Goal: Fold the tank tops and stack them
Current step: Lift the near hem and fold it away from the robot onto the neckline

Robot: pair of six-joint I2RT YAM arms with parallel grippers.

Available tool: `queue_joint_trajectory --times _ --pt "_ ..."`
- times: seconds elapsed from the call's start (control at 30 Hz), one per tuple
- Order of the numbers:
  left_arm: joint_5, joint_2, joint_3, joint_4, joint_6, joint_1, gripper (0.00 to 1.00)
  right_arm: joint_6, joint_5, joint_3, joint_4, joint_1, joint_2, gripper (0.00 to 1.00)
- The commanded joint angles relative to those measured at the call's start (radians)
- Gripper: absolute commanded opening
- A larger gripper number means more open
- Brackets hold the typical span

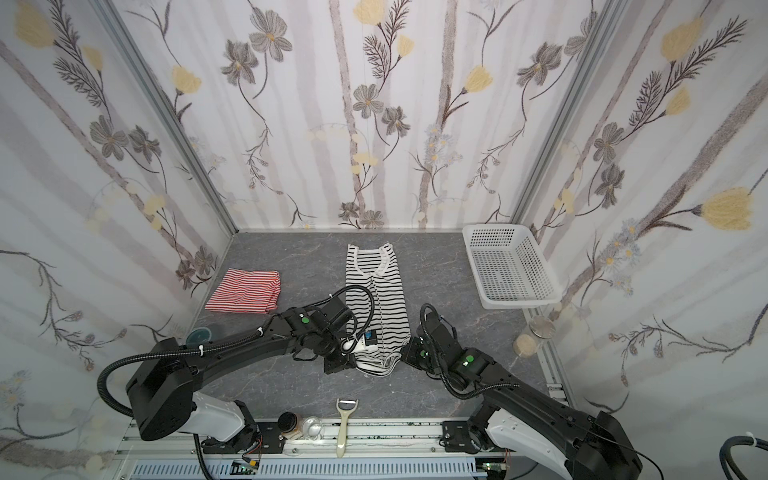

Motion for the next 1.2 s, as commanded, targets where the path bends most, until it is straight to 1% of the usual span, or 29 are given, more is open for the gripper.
queue_joint_trajectory --times 0.0,0.23,0.3,0.37,0.4,0.43,0.57,0.7,0.83,0.93,1.03,1.17 --pt "0.003 -0.013 0.051 -0.064 0.006 0.03 0.0 -0.004 -0.004 0.073 -0.041 -0.007 0.0 0.0" --pt "-0.046 0.005 0.214 -0.081 0.039 0.133 0.0 -0.109 0.001 0.259 -0.097 -0.082 0.102 0.0" --pt "-0.055 0.039 0.25 -0.077 0.054 0.169 0.0 -0.149 -0.008 0.302 -0.094 -0.118 0.154 0.0" --pt "-0.074 0.081 0.29 -0.073 0.061 0.197 0.0 -0.189 -0.042 0.354 -0.095 -0.157 0.214 0.0" --pt "-0.074 0.103 0.296 -0.068 0.065 0.212 0.0 -0.211 -0.054 0.385 -0.101 -0.173 0.249 0.0" --pt "-0.068 0.122 0.339 -0.066 0.066 0.227 0.0 -0.227 -0.061 0.408 -0.1 -0.189 0.273 0.0" --pt "-0.073 0.206 0.418 -0.034 0.058 0.279 0.0 -0.279 -0.106 0.494 -0.07 -0.259 0.384 0.0" --pt "-0.077 0.29 0.479 -0.013 0.054 0.314 0.0 -0.318 -0.144 0.569 -0.042 -0.303 0.495 0.0" --pt "-0.083 0.351 0.506 -0.002 0.063 0.336 0.0 -0.35 -0.181 0.625 -0.026 -0.34 0.61 0.0" --pt "-0.093 0.394 0.526 0.014 0.05 0.356 0.0 -0.374 -0.195 0.661 -0.022 -0.358 0.685 0.0" --pt "-0.113 0.437 0.553 0.025 0.045 0.368 0.0 -0.389 -0.185 0.683 -0.01 -0.37 0.744 0.0" --pt "-0.131 0.487 0.588 0.043 0.038 0.375 0.0 -0.405 -0.209 0.72 0.014 -0.384 0.829 0.0"
